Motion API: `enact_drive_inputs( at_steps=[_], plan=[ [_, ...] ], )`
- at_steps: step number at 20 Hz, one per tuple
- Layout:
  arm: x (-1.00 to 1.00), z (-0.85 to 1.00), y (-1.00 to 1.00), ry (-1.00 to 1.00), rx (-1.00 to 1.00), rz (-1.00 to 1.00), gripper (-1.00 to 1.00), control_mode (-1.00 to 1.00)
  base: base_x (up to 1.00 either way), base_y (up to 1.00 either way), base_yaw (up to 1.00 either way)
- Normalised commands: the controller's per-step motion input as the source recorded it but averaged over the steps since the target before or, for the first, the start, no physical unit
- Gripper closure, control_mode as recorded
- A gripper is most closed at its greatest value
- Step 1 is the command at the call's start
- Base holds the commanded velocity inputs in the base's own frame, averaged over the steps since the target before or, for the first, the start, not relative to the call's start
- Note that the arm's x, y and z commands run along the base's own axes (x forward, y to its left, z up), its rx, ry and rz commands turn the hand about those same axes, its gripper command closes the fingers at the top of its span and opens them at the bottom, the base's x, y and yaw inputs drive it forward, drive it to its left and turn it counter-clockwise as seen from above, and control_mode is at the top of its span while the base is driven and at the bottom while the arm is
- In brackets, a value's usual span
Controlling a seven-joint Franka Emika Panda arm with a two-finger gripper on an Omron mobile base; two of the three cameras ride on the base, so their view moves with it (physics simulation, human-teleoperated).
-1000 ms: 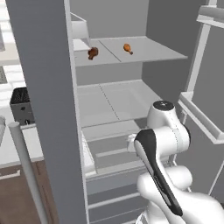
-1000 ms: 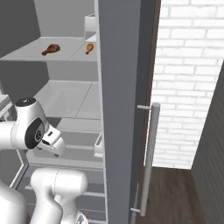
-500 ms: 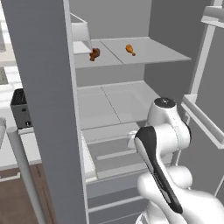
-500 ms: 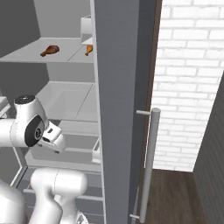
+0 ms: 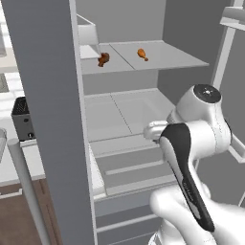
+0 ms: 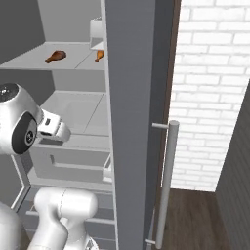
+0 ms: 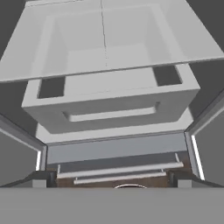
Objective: Place one avocado and one chicken drumstick in each tupperware on the nearby counter, to pack two identical lunches.
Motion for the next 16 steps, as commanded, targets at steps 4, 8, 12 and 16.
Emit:
enact_drive_inputs(
  at_steps=[4,8,12,16],
  plan=[
    [0.23,1.00,0.09,-0.24,-0.06,0.25,-1.00,-1.00,0.00,0.00,0.00],
    [0.60,1.00,0.37,-0.07,-0.12,0.17,-1.00,-1.00,0.00,0.00,0.00],
    [0.53,0.99,0.33,-0.04,-0.12,0.11,-1.00,-1.00,0.00,0.00,0.00],
    [0.63,0.86,0.20,0.00,-0.07,0.00,-1.00,-1.00,0.00,0.00,0.00]
  ],
)
